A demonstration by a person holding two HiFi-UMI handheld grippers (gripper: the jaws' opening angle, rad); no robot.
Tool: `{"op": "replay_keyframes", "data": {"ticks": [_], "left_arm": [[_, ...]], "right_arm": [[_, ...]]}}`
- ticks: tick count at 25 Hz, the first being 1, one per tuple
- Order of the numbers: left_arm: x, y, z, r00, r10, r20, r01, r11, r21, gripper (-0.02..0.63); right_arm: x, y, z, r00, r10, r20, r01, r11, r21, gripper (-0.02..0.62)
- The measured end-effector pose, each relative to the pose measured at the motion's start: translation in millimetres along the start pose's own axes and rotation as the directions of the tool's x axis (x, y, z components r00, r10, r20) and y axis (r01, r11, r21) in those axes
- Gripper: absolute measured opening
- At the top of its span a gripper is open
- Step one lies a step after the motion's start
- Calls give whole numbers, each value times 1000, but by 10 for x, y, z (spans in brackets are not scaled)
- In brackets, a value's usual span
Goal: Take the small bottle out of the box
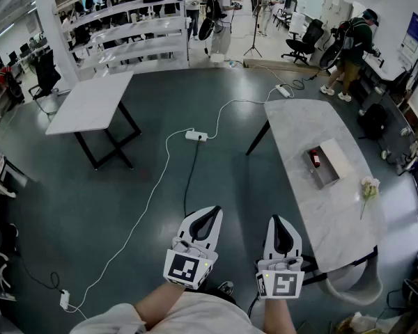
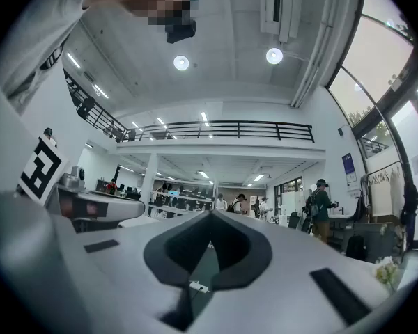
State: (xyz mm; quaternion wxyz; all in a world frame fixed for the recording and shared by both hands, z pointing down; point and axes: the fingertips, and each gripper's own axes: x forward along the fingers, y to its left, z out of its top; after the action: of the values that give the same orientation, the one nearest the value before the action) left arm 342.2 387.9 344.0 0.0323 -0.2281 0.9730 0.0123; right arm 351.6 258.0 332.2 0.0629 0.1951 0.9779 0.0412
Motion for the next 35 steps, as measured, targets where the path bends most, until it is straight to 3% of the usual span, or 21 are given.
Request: {"op": "replay_keyframes", "data": {"ticks": [5,15,20,29,35], "left_arm": [[149,250,-61,1000,-15,-23,15,1000,3,23],[651,826,-75,993,-120,6,120,993,1,23],[843,953,-212,985,-167,-28,167,986,-28,23],[1522,1100,-405,981,-185,-58,182,982,-56,23],[2421,1163,-408,985,-163,-56,161,986,-40,23]], "right_arm": [[311,86,22,1000,-2,21,3,1000,-1,26],[987,227,-36,998,-54,45,54,999,7,26],[1211,215,-168,996,-89,12,89,996,4,26],[1791,-203,-397,997,-78,-15,79,997,8,26],[2453,-850,-467,999,-40,-3,40,999,13,27]]}}
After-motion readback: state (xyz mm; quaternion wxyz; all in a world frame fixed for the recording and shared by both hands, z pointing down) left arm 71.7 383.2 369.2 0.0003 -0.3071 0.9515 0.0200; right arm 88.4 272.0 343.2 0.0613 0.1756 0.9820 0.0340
